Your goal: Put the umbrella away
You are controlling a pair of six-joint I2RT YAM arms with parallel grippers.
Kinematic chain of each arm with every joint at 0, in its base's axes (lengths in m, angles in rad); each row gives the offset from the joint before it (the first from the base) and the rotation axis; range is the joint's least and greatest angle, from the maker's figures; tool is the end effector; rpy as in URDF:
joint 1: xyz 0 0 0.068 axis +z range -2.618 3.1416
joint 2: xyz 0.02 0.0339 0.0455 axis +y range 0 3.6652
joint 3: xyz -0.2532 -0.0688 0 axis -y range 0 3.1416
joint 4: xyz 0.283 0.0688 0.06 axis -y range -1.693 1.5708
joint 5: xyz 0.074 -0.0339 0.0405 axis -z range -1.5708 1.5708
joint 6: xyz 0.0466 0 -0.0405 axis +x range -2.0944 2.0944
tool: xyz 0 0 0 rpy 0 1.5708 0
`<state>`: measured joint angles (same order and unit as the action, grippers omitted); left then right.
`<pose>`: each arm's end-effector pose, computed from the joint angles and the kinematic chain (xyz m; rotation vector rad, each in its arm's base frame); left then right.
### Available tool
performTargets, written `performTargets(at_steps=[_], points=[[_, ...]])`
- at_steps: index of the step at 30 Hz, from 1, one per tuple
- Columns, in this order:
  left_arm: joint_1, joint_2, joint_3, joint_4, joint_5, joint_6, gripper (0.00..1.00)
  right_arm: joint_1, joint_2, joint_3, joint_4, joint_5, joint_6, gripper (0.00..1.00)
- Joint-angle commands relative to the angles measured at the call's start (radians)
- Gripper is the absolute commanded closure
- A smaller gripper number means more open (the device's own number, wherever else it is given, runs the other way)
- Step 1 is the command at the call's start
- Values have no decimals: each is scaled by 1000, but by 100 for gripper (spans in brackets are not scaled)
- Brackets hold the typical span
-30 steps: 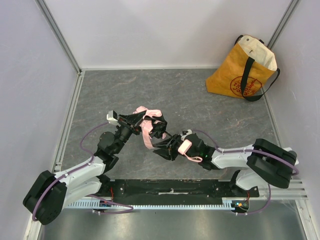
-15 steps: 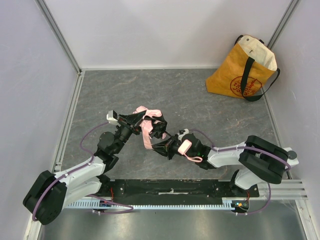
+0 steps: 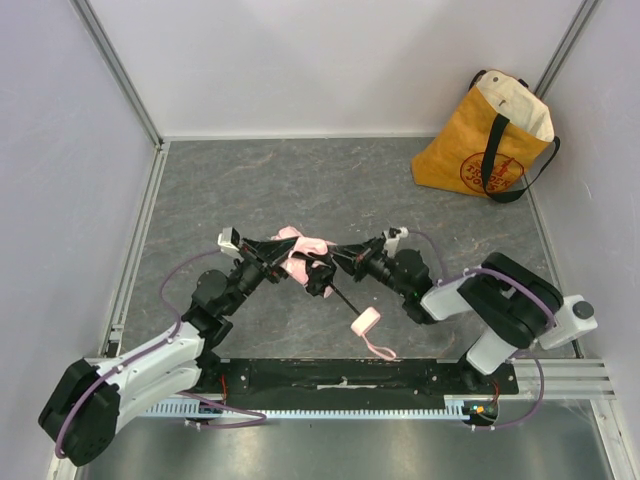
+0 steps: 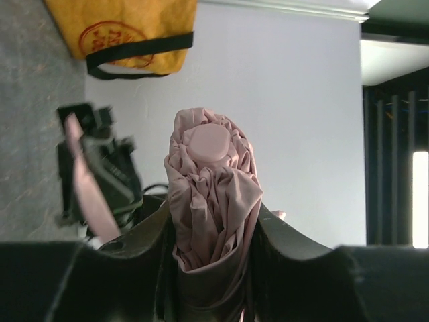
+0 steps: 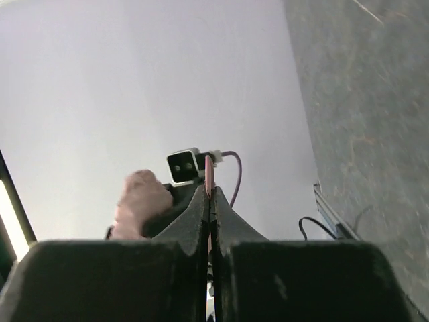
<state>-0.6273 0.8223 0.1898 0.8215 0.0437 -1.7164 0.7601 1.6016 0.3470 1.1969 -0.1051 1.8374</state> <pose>0.1849 -0.1365 0.2028 -0.8435 1.4797 -1.9119 0.2090 0.2054 0.1093 0.9828 1.8468 1.9292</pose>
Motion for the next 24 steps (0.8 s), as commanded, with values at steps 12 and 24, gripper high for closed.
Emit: performTargets(at_steps=[12,24], points=[[-52,-89,75,-474,110,21,98,-163,-164,250,20,-266,-611,100],[-58,-45,267,-929,-16,216,98,-133,-388,277,-184,-381,-898,100]])
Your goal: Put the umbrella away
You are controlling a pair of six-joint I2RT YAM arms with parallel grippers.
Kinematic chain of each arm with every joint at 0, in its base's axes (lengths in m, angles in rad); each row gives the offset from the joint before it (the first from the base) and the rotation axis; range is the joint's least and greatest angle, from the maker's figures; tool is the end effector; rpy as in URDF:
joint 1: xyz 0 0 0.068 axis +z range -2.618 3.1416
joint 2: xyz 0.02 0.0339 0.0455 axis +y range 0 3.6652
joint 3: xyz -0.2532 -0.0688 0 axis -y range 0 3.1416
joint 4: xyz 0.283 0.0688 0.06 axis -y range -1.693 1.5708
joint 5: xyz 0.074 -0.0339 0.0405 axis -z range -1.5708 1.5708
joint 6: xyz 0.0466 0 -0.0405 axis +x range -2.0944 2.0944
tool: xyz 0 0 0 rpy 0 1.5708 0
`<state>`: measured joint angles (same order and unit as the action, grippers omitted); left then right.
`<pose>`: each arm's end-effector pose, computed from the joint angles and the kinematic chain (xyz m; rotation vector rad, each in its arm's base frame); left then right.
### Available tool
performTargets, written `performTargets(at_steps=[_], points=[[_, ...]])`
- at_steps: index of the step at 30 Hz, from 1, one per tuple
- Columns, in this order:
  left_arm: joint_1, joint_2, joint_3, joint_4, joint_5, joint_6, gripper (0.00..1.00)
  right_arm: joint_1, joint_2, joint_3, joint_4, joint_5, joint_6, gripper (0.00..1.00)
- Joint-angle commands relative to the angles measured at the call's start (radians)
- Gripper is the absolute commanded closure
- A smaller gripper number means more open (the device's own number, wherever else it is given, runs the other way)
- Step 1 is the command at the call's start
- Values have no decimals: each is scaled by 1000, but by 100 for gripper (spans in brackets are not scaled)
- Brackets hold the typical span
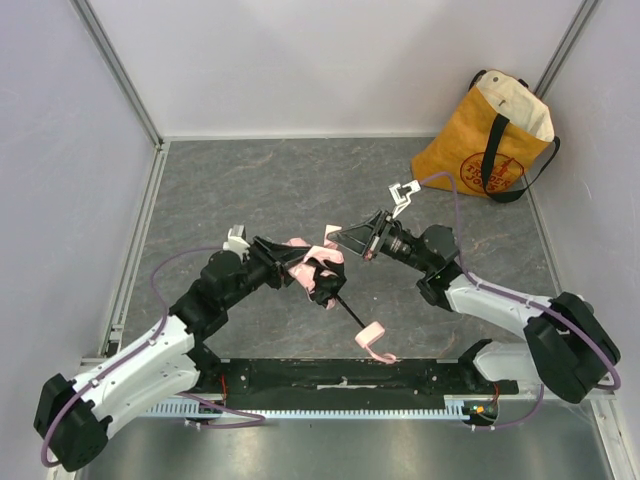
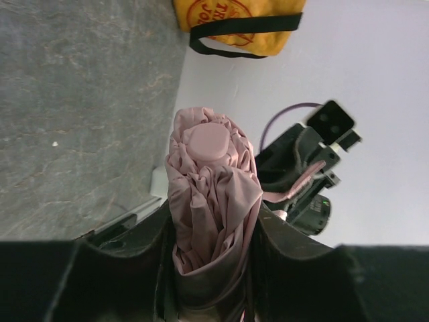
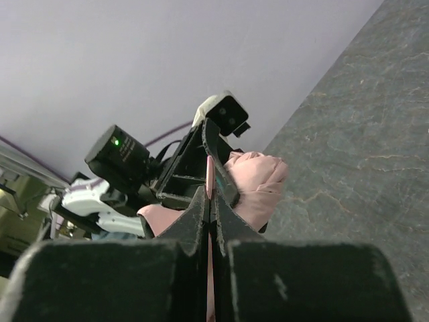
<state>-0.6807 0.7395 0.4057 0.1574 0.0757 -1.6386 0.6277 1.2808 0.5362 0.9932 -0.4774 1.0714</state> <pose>0.1832 -0.1529 0.2270 -0.9121 1.9015 -1.6501 0.2369 0.1983 0.2369 -0.1286 1.5780 1.7016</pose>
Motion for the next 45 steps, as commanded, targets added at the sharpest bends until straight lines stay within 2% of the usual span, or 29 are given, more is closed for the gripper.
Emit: performTargets(at_steps=[1,6,9,11,15,20,24,26,29,31,34,39,41,45], points=[[-8,49,65,-294,-59,146,98,12,-78,99,-25,-13,-164,100],[-23,73,88,-392,-166,212,98,82,-150,172,-318,25,-379,100],[-28,116,94,-455,-206,168,98,196,-175,220,-511,141,-552,100],[-28,164,104,-502,-205,99,98,246,-173,222,-527,186,-611,100],[-23,273,162,-593,-174,68,98,331,-170,235,-600,278,-712,100],[-14,297,156,-584,-175,60,98,404,-206,258,-700,387,-809,100],[-14,356,197,-604,-178,111,98,573,-143,341,-817,615,-950,100],[-16,379,199,-581,-183,157,98,595,-115,376,-850,710,-940,100],[-34,345,165,-471,-215,249,98,592,-133,378,-837,810,-782,100],[-33,281,72,-330,-220,263,98,590,-150,355,-803,757,-685,100],[-33,170,-74,-98,-229,275,98,601,-222,234,-680,588,-744,100],[-28,188,14,-251,-217,348,98,601,-232,289,-884,452,-935,100],[-19,230,31,-236,-159,379,98,601,-236,310,-933,395,-979,100],[23,358,102,-318,-18,408,98,601,-241,351,-1021,336,-1059,100]])
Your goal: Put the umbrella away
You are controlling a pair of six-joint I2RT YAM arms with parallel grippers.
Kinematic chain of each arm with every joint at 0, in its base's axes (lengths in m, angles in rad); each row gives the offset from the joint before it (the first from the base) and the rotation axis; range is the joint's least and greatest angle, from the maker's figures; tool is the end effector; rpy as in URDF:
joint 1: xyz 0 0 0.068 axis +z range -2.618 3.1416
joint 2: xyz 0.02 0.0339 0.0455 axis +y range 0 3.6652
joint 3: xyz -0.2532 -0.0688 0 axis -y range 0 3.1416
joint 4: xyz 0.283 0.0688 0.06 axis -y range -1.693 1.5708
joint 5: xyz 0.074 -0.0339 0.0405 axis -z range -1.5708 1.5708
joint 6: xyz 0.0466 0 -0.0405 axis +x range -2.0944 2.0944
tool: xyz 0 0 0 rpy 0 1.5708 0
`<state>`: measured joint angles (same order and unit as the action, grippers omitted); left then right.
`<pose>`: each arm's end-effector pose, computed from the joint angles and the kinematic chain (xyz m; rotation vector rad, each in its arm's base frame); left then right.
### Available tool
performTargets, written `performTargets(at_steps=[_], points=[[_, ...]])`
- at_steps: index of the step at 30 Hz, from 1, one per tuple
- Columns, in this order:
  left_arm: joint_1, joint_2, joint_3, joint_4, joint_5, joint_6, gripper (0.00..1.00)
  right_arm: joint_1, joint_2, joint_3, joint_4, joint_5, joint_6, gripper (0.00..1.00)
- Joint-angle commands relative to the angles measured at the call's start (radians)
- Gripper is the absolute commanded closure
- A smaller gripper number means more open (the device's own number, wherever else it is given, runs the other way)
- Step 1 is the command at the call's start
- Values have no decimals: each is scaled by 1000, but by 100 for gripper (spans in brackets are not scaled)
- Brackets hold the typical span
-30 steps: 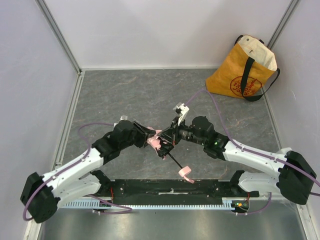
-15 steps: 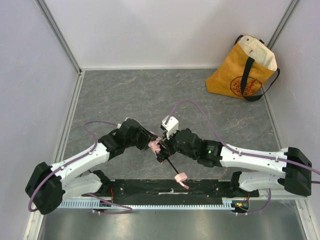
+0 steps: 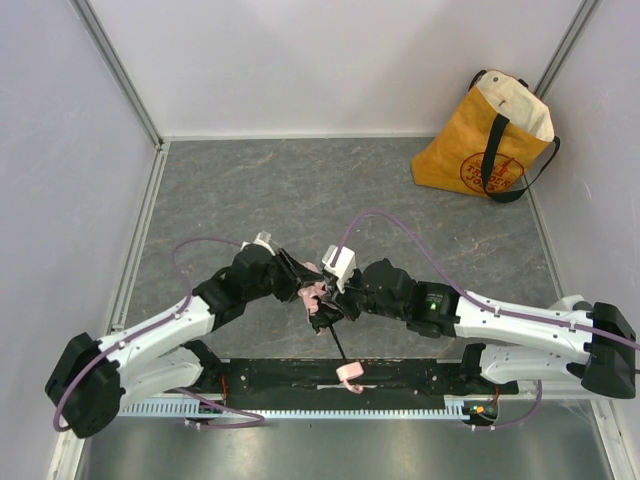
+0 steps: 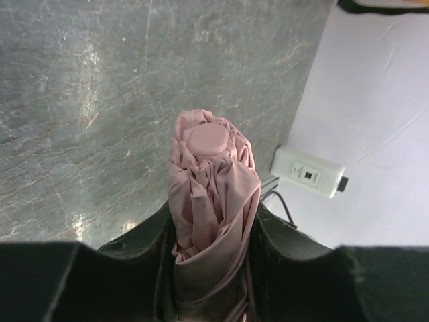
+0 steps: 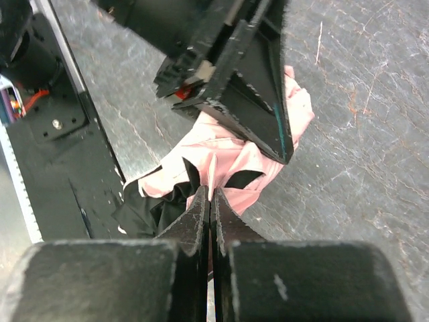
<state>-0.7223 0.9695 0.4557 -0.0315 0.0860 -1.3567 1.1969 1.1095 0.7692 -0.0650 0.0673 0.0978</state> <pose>0.1892 -0.1720 0.1730 -0.6971 2.3108 -1.2237 0.1143 0.2826 0.2548 -1.0360 1.7789 0.7628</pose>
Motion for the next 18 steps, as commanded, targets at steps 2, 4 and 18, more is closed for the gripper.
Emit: performTargets(at_steps=[2,4,18], points=[[92,194,83,-166,17,145,98,32,-76,113,31,-202,-89,100],[106,251,107,-163,73,194,98,32,-82,120,24,-218,-89,100],[73,344,222,-229,20,321,98,46,45,194,131,-227,-122,100]])
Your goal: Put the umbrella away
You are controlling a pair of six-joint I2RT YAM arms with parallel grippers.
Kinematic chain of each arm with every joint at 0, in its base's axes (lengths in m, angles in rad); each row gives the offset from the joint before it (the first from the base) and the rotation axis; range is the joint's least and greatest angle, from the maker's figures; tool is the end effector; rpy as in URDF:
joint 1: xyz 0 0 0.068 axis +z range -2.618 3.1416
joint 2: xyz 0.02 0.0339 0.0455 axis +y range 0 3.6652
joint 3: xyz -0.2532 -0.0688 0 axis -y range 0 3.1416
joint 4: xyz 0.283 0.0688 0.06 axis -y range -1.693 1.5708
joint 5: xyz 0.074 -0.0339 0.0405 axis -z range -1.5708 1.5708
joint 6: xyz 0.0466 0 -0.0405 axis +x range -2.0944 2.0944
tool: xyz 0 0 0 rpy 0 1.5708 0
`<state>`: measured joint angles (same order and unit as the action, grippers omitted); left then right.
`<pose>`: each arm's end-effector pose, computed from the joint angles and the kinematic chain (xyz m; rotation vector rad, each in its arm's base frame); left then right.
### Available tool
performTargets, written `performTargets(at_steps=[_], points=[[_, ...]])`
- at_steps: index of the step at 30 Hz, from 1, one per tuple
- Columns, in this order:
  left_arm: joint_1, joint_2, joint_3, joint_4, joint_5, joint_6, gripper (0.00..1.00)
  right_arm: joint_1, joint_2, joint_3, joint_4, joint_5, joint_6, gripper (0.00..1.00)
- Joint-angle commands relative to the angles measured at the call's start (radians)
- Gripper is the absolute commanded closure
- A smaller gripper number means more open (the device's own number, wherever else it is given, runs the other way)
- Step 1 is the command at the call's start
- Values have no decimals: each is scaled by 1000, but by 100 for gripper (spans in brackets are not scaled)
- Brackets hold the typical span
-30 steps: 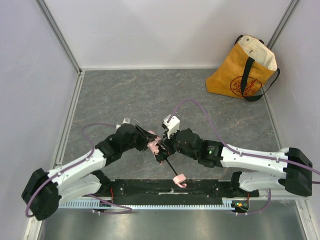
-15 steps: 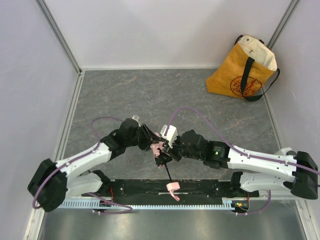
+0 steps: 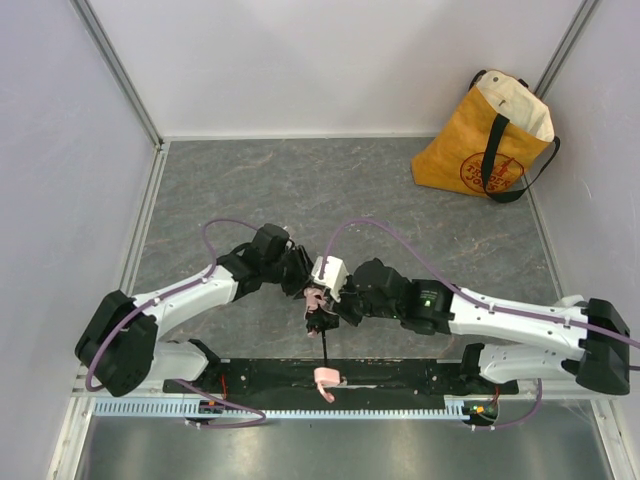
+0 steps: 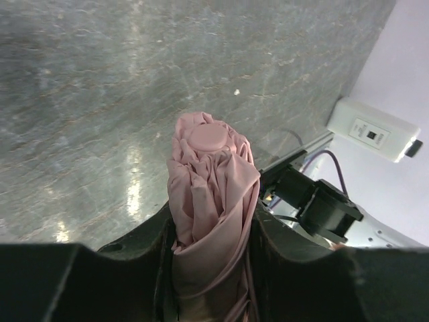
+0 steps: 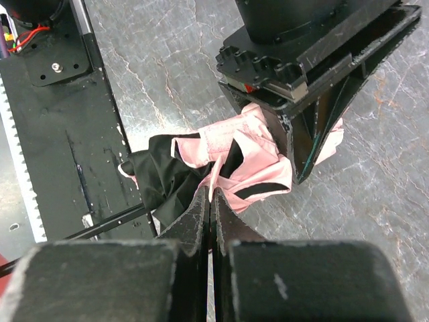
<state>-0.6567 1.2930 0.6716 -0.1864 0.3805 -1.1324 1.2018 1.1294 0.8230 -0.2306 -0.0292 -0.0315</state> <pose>0.2244 -0.1948 0.1563 -0.4345 2.6799 -1.1731 0.1081 0.2834 0.2526 -1.2837 1.7794 0.7156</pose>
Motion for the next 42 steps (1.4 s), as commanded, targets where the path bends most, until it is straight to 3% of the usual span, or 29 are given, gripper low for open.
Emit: performTargets(at_steps=[1,13,21,27,31,34,38,42], points=[[5,19,11,-87,-288,100,98,41,47,162,294,-127,-2,100],[-184,-116,-17,-116,-666,63,98,38,182,228,404,89,30,100],[-207,-130,2,-192,-709,-47,98,42,179,142,588,313,223,100],[-230,-146,-9,-219,-775,-122,98,70,144,67,672,379,392,100],[-228,-144,-12,-196,-753,-106,98,91,57,10,723,275,366,100],[-228,-158,-29,-134,-718,-27,98,90,-17,-8,640,239,329,100],[-216,-170,-63,-42,-689,35,98,90,-85,-19,614,39,306,100],[-213,-114,3,-71,-620,137,98,88,-63,47,496,-102,217,100]])
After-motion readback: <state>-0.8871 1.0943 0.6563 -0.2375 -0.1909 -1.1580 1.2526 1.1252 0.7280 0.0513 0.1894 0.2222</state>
